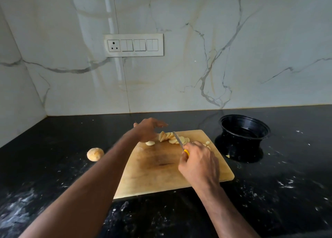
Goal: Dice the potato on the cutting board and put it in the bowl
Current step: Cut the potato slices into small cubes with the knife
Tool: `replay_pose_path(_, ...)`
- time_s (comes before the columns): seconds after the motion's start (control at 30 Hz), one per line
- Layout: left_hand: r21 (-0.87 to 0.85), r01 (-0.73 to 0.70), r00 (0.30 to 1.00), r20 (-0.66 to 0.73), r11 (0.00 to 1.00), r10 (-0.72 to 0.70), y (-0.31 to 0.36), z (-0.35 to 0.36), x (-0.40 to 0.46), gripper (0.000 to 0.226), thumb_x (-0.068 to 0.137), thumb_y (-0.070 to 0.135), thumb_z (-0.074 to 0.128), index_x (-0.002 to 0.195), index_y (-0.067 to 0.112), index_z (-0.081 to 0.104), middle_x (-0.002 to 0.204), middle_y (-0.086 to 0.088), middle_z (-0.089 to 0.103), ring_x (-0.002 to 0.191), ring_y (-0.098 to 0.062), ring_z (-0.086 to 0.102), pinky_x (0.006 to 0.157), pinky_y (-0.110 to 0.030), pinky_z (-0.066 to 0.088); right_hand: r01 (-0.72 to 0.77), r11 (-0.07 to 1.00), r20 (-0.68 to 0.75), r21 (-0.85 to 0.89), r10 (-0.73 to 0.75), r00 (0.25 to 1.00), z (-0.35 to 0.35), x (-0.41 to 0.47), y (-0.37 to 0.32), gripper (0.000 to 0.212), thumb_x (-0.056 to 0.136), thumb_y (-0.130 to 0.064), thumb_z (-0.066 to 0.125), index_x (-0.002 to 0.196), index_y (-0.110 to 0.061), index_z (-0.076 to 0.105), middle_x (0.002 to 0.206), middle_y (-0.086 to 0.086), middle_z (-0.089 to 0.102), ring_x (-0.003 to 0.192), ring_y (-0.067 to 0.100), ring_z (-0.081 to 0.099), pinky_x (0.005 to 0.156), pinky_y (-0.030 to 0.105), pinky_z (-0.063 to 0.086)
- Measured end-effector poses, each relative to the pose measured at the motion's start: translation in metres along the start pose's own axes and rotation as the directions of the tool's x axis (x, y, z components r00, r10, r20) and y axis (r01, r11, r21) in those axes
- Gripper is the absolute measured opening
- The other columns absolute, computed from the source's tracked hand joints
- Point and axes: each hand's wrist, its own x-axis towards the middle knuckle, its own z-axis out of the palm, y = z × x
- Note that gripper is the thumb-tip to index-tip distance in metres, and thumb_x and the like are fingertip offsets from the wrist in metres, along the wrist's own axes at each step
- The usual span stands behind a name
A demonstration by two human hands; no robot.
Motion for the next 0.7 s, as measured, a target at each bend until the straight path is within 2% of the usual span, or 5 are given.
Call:
replay_pose_path(0.17,0.090,-0.010,0.999,-0.033,0.996,0.013,0.002,0.000,0.008,0.030,0.083,0.015,0.078,0.107,0.033,0.076,0.122,0.016,0.069,0.123,-0.014,0.055,0.108,-0.059,0.027,0.019,1.000,-0.006,0.017,-0.019,1.000,0.002,0.002,0.001,0.020,0.087,-0.028,0.066,0.106,-0.027,0.073,0.099,-0.012,0.069,0.079,0.012,0.066,0.062,0.024,0.048)
replay_pose_path(0.4,-0.026,0.011,0.990,-0.142,1.000,-0.014,-0.011,-0.015,-0.013,0.017,0.079,0.031,0.086,0.080,0.033,0.069,0.094,0.016,0.067,0.103,-0.015,0.057,0.104,-0.055,0.031,0.015,0.999,-0.033,0.034,-0.014,0.999,0.000,0.000,0.001,0.017,0.085,-0.027,0.069,0.101,-0.027,0.074,0.094,-0.012,0.069,0.075,0.012,0.064,0.058,0.022,0.035)
replay_pose_path(0.5,-0.216,-0.038,0.993,-0.121,0.976,0.011,-0.011,-0.022,-0.033,0.011,0.080,0.024,0.085,0.085,0.022,0.076,0.088,0.004,0.072,0.092,-0.021,0.064,0.096,-0.060,0.048,0.011,0.999,-0.032,0.035,-0.010,0.999,0.000,-0.002,0.001,0.016,0.085,-0.027,0.069,0.099,-0.027,0.074,0.092,-0.011,0.068,0.073,0.013,0.063,0.057,0.023,0.034)
replay_pose_path(0.6,-0.452,-0.099,0.983,-0.185,0.886,0.015,-0.005,-0.017,-0.057,0.012,0.084,0.014,0.081,0.095,0.015,0.077,0.091,-0.011,0.074,0.091,-0.033,0.068,0.087,-0.050,0.058,0.004,0.999,-0.036,0.043,-0.002,0.999,-0.001,-0.004,0.001,0.018,0.085,-0.026,0.067,0.102,-0.027,0.074,0.093,-0.010,0.069,0.075,0.015,0.064,0.058,0.025,0.037)
replay_pose_path(0.7,-0.494,-0.112,0.978,-0.207,0.862,0.009,0.006,0.007,-0.072,0.015,0.088,0.014,0.077,0.103,0.018,0.077,0.076,0.006,0.073,0.069,-0.010,0.066,0.068,-0.031,0.055,-0.001,0.999,-0.025,0.048,0.002,1.000,-0.003,-0.006,0.001,0.020,0.085,-0.026,0.066,0.103,-0.027,0.074,0.097,-0.011,0.070,0.078,0.016,0.066,0.060,0.028,0.047)
